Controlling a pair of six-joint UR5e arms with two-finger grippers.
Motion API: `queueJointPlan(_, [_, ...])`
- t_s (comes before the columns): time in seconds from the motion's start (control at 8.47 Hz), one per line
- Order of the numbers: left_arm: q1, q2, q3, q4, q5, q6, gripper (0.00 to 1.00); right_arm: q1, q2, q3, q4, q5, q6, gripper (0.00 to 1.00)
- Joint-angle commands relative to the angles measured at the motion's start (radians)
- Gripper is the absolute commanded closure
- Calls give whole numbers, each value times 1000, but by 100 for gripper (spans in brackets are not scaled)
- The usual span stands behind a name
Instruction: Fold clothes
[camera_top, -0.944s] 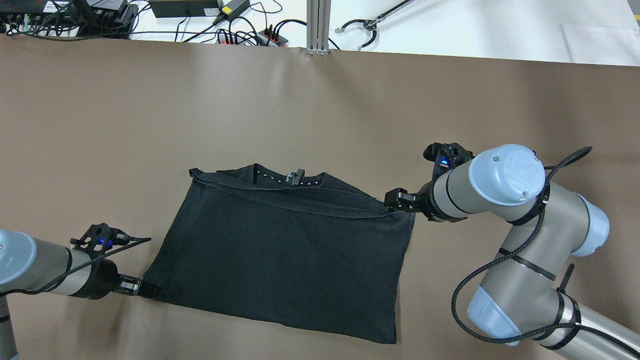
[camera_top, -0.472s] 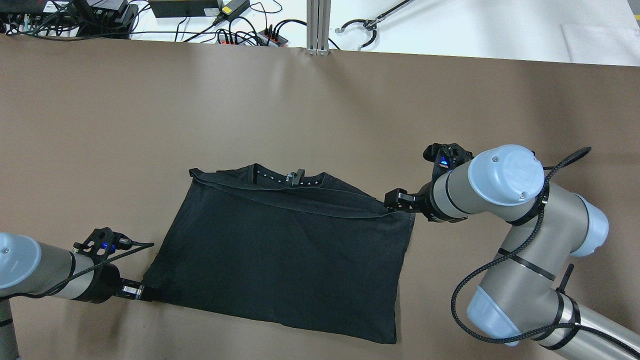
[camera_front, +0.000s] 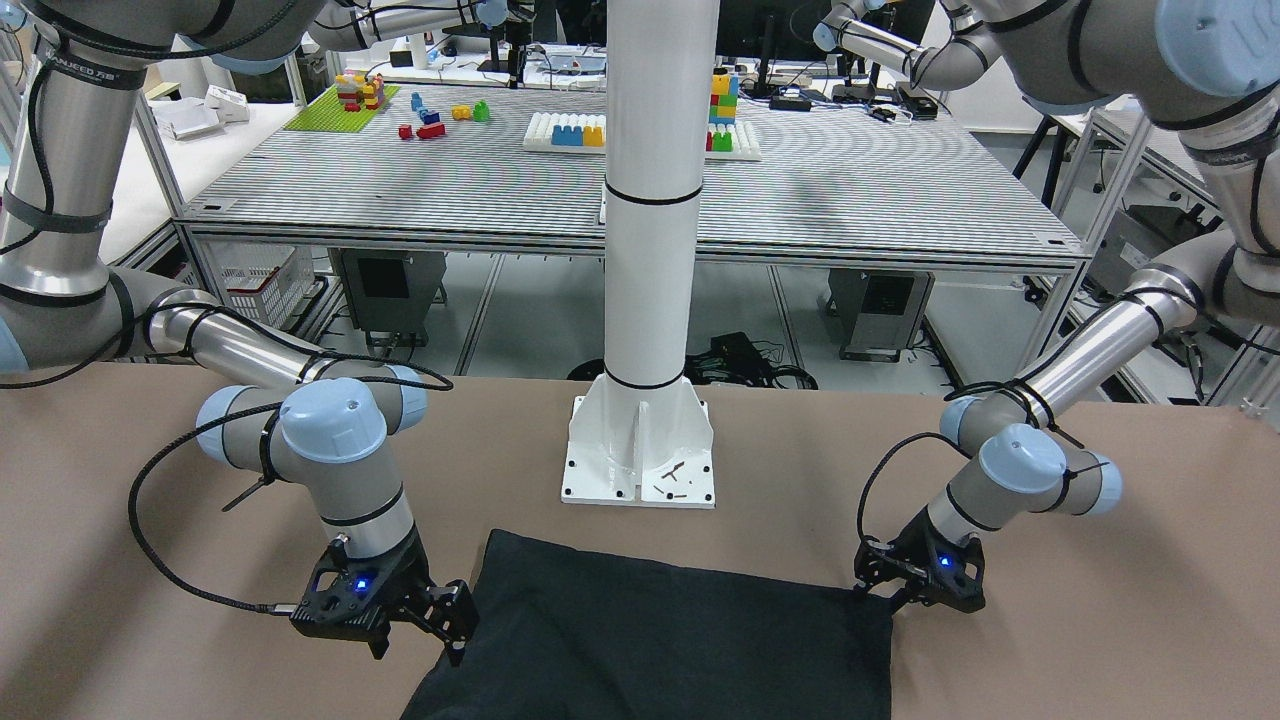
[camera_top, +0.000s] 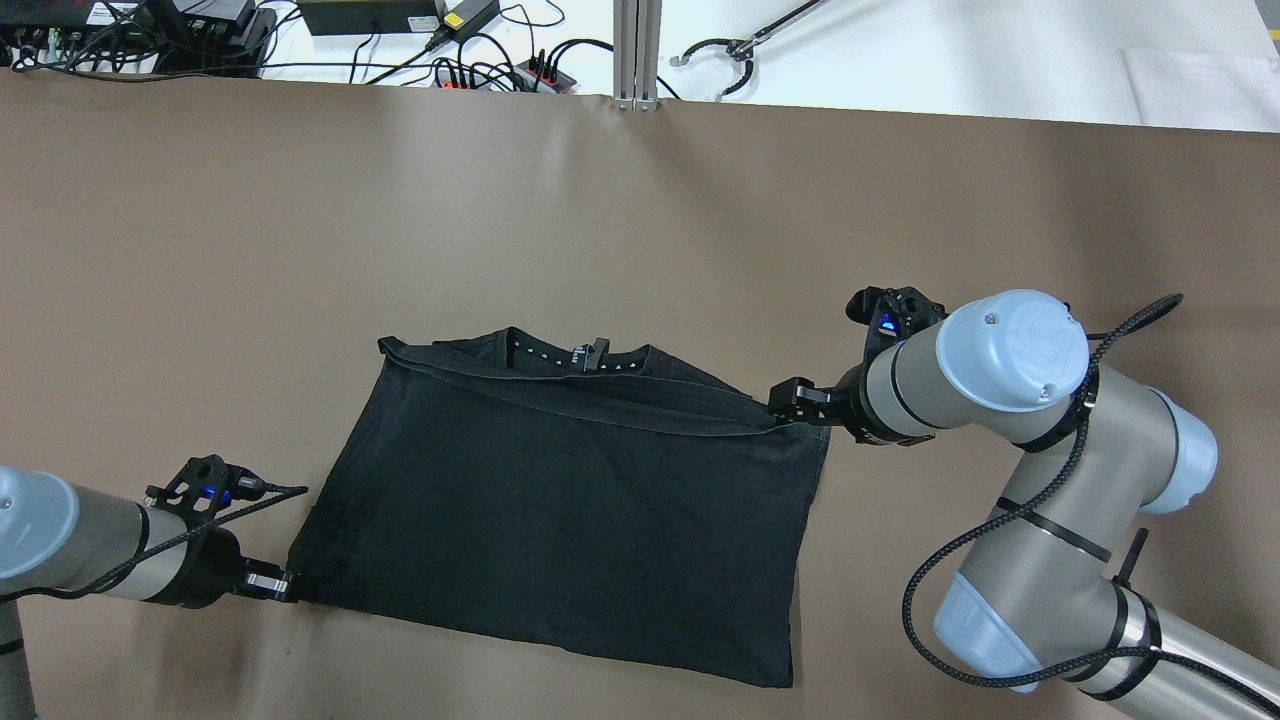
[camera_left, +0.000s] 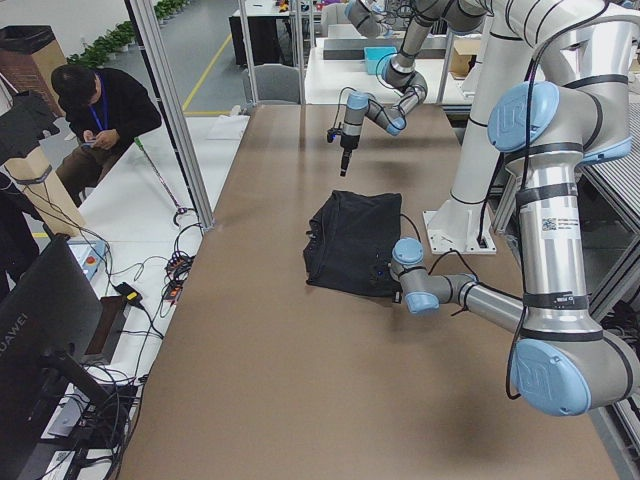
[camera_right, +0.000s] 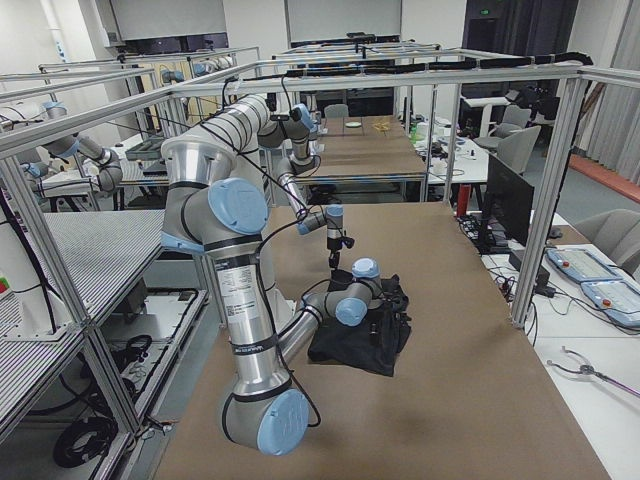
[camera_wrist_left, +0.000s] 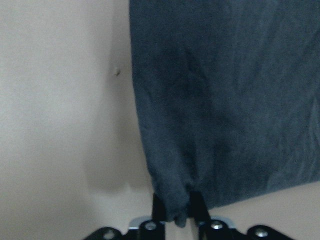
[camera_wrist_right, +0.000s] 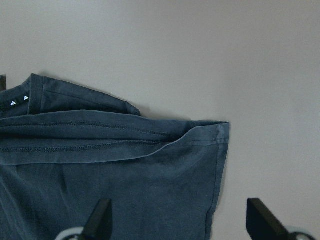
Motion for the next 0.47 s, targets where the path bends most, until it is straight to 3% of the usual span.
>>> queueJointPlan(0.0, [-15,-2,-15,0,-2,1,100,-6,0,0,0,0,0,6])
queueJointPlan(0.24, [-95,-22,26,8,-7,21,100,-6,-2,-3,2,0,0,6])
queueJointPlan(0.35, [-164,-89,99,11,-11,59,100,-6,-2,-5,2,0,0,6])
